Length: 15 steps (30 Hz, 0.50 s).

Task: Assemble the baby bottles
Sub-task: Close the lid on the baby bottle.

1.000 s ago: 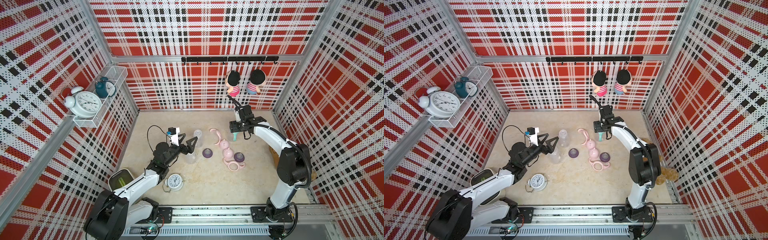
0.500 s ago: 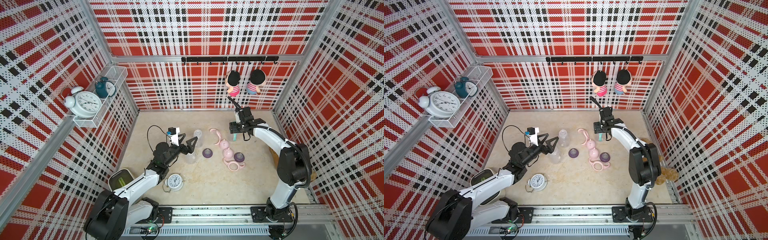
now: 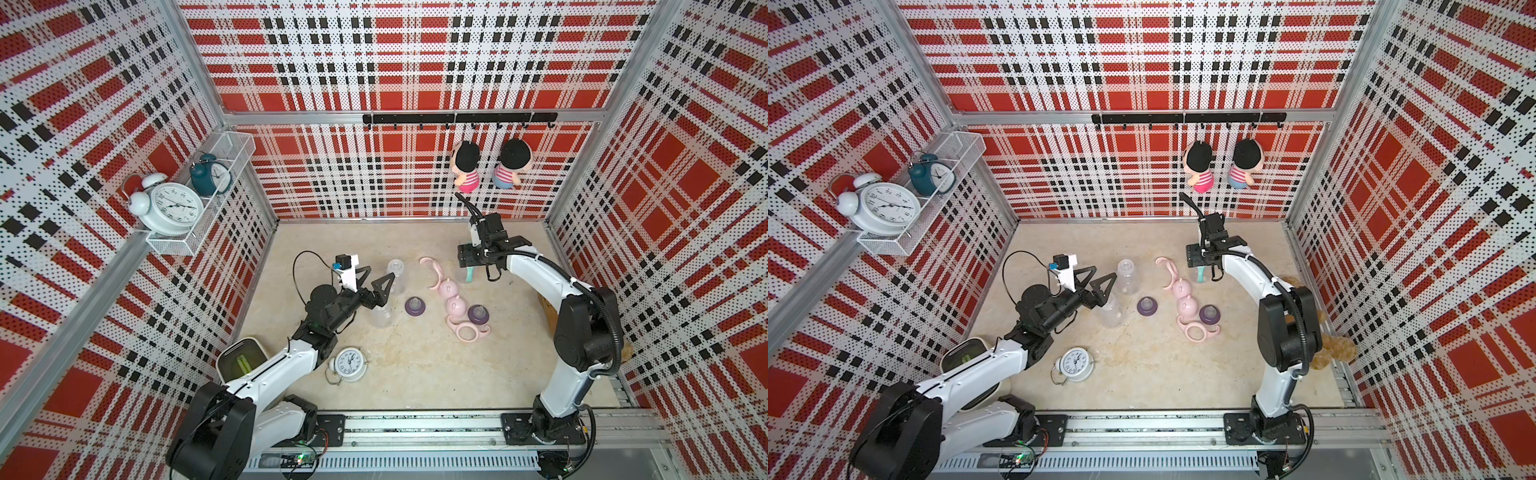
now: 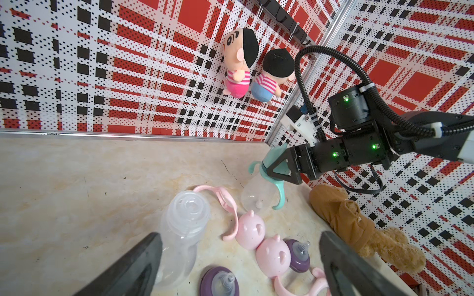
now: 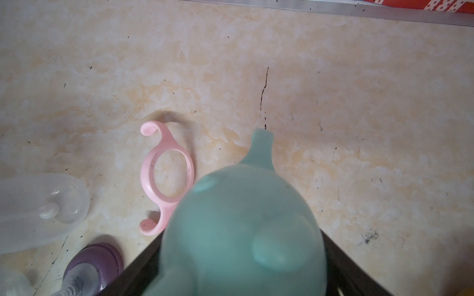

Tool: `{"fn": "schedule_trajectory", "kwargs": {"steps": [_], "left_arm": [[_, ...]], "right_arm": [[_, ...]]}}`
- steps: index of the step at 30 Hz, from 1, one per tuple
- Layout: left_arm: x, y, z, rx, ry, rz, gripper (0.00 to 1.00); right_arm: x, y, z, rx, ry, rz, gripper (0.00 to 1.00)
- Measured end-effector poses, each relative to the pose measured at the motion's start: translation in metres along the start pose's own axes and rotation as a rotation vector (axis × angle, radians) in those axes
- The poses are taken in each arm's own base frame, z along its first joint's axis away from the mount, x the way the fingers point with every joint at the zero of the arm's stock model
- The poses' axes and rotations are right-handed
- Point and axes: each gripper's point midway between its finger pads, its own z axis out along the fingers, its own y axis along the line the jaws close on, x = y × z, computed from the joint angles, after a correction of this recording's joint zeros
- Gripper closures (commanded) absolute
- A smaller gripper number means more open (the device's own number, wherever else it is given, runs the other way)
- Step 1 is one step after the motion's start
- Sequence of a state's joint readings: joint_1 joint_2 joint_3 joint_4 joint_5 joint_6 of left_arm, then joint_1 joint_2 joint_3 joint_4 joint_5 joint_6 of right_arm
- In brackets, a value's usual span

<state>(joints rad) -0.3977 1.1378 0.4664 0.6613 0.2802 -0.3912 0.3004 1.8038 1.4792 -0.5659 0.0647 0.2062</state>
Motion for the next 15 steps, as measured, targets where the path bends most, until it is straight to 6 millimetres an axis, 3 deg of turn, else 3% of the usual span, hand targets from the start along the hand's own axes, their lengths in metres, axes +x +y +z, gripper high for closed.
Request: {"fn": "schedule_trajectory", "kwargs": {"steps": [10, 15], "left_arm": [[-0.003, -0.002, -0.002, 0.003, -0.009, 0.005, 0.02], [-0.006, 0.008, -0.004, -0.024, -0.013, 0.002, 0.02]], "right_arm": [[-0.017, -0.002, -0.014, 0.018, -0.029, -0.005, 0.09], [-0.016, 0.003, -0.044, 0.037, -0.052, -0.026, 0.08]]}}
